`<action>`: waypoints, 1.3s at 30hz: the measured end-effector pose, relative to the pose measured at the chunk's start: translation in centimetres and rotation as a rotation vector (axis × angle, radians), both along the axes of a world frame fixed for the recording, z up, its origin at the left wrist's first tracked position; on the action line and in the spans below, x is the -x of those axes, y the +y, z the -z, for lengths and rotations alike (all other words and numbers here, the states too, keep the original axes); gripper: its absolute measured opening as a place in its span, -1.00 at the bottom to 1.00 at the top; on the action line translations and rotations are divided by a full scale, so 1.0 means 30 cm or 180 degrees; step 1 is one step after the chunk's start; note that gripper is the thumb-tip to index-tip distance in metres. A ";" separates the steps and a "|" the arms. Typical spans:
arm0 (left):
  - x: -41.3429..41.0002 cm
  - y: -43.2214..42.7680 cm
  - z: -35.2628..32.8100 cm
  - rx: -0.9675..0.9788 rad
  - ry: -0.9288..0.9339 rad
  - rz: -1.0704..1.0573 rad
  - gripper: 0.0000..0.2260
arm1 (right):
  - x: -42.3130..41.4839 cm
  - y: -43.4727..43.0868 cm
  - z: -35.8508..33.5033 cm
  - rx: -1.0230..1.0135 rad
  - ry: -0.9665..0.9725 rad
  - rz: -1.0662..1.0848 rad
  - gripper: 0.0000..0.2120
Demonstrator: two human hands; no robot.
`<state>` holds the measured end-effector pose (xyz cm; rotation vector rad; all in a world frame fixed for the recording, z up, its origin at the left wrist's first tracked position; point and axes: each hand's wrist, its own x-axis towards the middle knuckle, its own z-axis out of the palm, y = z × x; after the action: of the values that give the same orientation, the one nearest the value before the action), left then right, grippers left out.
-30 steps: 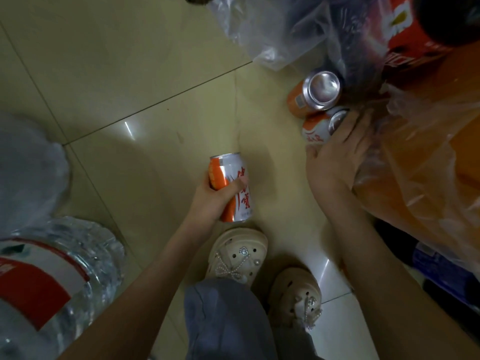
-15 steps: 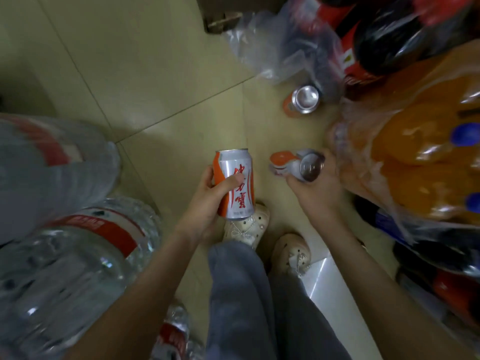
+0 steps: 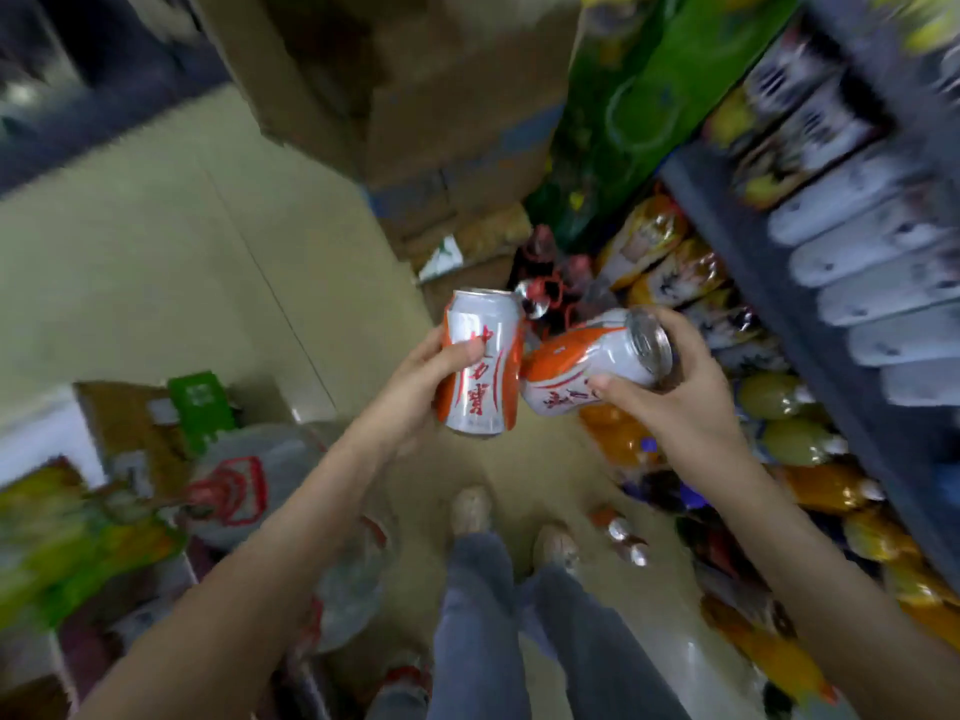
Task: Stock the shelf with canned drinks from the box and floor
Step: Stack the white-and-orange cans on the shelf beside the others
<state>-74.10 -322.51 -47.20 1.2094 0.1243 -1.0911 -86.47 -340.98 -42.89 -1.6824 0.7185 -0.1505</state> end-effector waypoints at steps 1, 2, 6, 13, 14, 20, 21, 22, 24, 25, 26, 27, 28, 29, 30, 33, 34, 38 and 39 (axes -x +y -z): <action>-0.025 -0.037 -0.119 0.0095 -0.0039 0.0068 -0.63 | -0.006 -0.016 -0.108 0.0038 -0.0163 0.0095 -0.44; -0.045 -0.075 -0.229 0.0172 -0.0042 0.0140 -0.69 | -0.006 -0.036 -0.208 0.0078 -0.0344 0.0179 -0.44; -0.076 -0.266 -0.600 0.0567 -0.0116 0.0595 -0.82 | 0.039 -0.145 -0.573 0.0252 -0.0959 0.0548 -0.43; -0.027 -0.714 -1.086 0.1152 -0.0978 0.1261 -0.83 | 0.205 -0.424 -1.083 0.1016 -0.1743 0.0847 -0.60; -0.016 -0.775 -1.142 0.1244 -0.1086 0.1356 -0.83 | 0.230 -0.461 -1.144 0.1138 -0.1839 0.0924 -0.61; 0.052 -1.064 -1.394 0.1817 -0.1740 0.1634 -0.83 | 0.349 -0.645 -1.428 0.1599 -0.2246 0.1184 -0.62; 0.061 -1.094 -1.421 0.1892 -0.1783 0.1672 -0.83 | 0.362 -0.673 -1.456 0.1601 -0.2291 0.1265 -0.65; 0.073 -1.134 -1.452 0.1964 -0.1845 0.1769 -0.81 | 0.379 -0.702 -1.486 0.1690 -0.2313 0.1335 -0.65; 0.075 -1.177 -1.490 0.2055 -0.2021 0.1864 -0.80 | 0.380 -0.736 -1.524 0.1866 -0.2261 0.1387 -0.65; 0.078 -1.198 -1.514 0.2110 -0.2091 0.1912 -0.79 | 0.382 -0.748 -1.542 0.1982 -0.2229 0.1445 -0.66; 0.079 -1.218 -1.536 0.2154 -0.2165 0.1945 -0.76 | 0.384 -0.763 -1.558 0.2090 -0.2221 0.1508 -0.67; 0.075 -1.238 -1.556 0.2190 -0.2230 0.1953 -0.73 | 0.382 -0.774 -1.574 0.2149 -0.2246 0.1585 -0.68; 0.071 -1.256 -1.574 0.2235 -0.2275 0.1956 -0.70 | 0.381 -0.787 -1.591 0.2178 -0.2295 0.1691 -0.68; 0.065 -1.268 -1.594 0.2289 -0.2297 0.1972 -0.69 | 0.378 -0.798 -1.607 0.2185 -0.2349 0.1810 -0.69; 0.057 -1.280 -1.612 0.2342 -0.2313 0.2002 -0.69 | 0.373 -0.808 -1.625 0.2205 -0.2390 0.1930 -0.69; 0.024 -1.314 -1.663 0.2444 -0.2412 0.2018 -0.65 | 0.339 -0.829 -1.672 0.2353 -0.2385 0.2280 -0.69; 0.008 -1.325 -1.678 0.2468 -0.2409 0.2022 -0.64 | 0.324 -0.838 -1.680 0.2399 -0.2363 0.2372 -0.68; -0.069 -1.371 -1.719 0.2491 -0.2446 0.2049 -0.65 | 0.256 -0.874 -1.724 0.2442 -0.2164 0.2623 -0.63; -0.088 -1.380 -1.725 0.2525 -0.2445 0.2048 -0.65 | 0.240 -0.884 -1.740 0.2481 -0.2089 0.2659 -0.63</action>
<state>-71.46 -363.91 4.56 0.8520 -1.2475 -0.9726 -93.67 -367.50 9.31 -1.7510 0.8541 -1.6617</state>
